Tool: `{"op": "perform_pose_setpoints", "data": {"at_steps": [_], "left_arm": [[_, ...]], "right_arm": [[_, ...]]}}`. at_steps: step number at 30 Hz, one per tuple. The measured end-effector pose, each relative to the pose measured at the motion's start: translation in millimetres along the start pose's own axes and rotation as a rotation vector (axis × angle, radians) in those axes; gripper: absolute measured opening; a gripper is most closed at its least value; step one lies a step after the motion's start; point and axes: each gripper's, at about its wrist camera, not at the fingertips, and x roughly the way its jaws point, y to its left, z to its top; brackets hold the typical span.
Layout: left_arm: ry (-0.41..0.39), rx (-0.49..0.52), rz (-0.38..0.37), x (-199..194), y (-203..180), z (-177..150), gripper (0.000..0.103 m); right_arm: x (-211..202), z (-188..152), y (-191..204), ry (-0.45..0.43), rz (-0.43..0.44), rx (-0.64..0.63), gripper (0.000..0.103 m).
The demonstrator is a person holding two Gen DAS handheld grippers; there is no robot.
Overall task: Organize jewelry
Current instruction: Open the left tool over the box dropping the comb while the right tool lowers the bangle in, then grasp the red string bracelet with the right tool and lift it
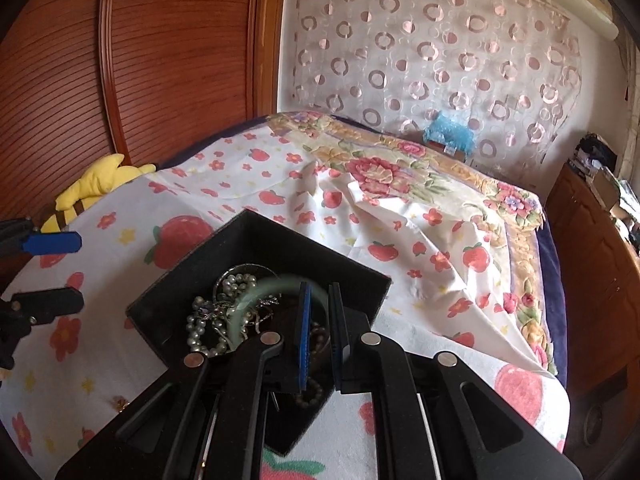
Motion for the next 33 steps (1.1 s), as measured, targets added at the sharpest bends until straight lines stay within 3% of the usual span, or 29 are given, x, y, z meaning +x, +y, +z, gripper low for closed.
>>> {"op": "perform_pose_setpoints", "data": {"at_steps": [13, 15, 17, 33], "left_arm": [[0.007, 0.018, -0.032, -16.7, -24.9, -28.1, 0.072], [0.011, 0.021, -0.033, -19.0, -28.4, -33.5, 0.073], [0.014, 0.02, -0.035, -21.4, -29.1, -37.6, 0.073], [0.016, 0.011, -0.022, -47.0, -27.9, -65.7, 0.073]], "right_arm": [[-63.9, -42.4, 18.0, -0.019, 0.038, -0.001, 0.011], [-67.7, -51.7, 19.6, -0.008, 0.047, 0.008, 0.017], [-65.7, -60.0, 22.3, 0.005, 0.049, 0.007, 0.022], [-35.1, -99.5, 46.7, 0.137, 0.123, 0.047, 0.022]]}}
